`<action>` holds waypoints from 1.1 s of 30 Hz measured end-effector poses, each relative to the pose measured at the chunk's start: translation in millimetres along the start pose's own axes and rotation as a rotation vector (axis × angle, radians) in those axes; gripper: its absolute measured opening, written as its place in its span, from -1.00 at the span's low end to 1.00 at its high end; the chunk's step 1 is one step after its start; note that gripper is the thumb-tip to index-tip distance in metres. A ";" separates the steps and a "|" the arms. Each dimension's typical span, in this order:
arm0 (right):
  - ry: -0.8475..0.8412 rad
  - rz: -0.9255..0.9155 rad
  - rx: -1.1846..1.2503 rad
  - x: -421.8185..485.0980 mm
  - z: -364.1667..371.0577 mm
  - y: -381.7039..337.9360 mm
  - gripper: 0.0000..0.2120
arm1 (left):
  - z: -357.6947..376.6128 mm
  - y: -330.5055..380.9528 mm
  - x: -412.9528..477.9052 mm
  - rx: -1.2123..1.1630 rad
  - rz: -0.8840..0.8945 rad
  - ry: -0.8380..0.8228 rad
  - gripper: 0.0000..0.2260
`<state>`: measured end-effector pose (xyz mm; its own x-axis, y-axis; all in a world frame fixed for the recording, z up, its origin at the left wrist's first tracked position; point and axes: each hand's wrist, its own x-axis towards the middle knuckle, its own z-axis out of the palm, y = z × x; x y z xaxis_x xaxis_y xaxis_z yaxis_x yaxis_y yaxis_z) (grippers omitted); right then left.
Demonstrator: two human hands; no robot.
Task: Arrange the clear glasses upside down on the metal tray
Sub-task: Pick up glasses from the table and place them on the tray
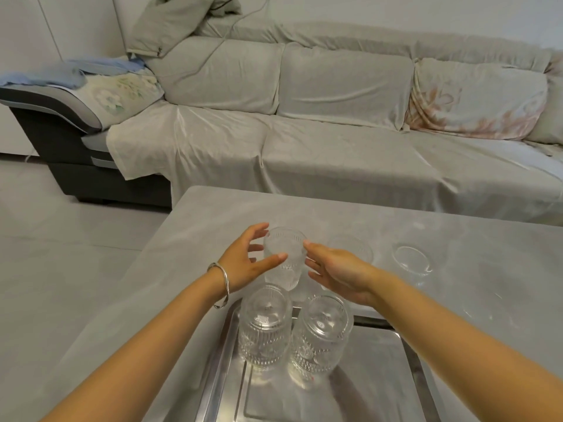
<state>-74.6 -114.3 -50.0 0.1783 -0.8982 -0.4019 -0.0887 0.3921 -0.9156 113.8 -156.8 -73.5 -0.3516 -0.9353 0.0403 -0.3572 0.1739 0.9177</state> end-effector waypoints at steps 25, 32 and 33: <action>-0.136 -0.227 0.219 -61.7 11.3 -53.2 -0.37 | -21.0 96.0 -35.5 -0.337 0.314 0.093 -0.36; -0.222 -0.265 0.629 -113.5 15.2 -60.3 -0.20 | -12.7 152.6 -69.8 -0.447 0.395 0.074 -0.37; -0.183 -0.273 0.621 -119.7 15.6 -60.0 -0.23 | -13.2 157.4 -73.9 -0.417 0.384 0.058 -0.37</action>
<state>-75.4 -27.2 52.9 0.2817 -0.9541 -0.1018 0.5493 0.2473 -0.7982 94.9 -64.4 73.2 -0.3363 -0.8464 0.4130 0.1628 0.3797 0.9107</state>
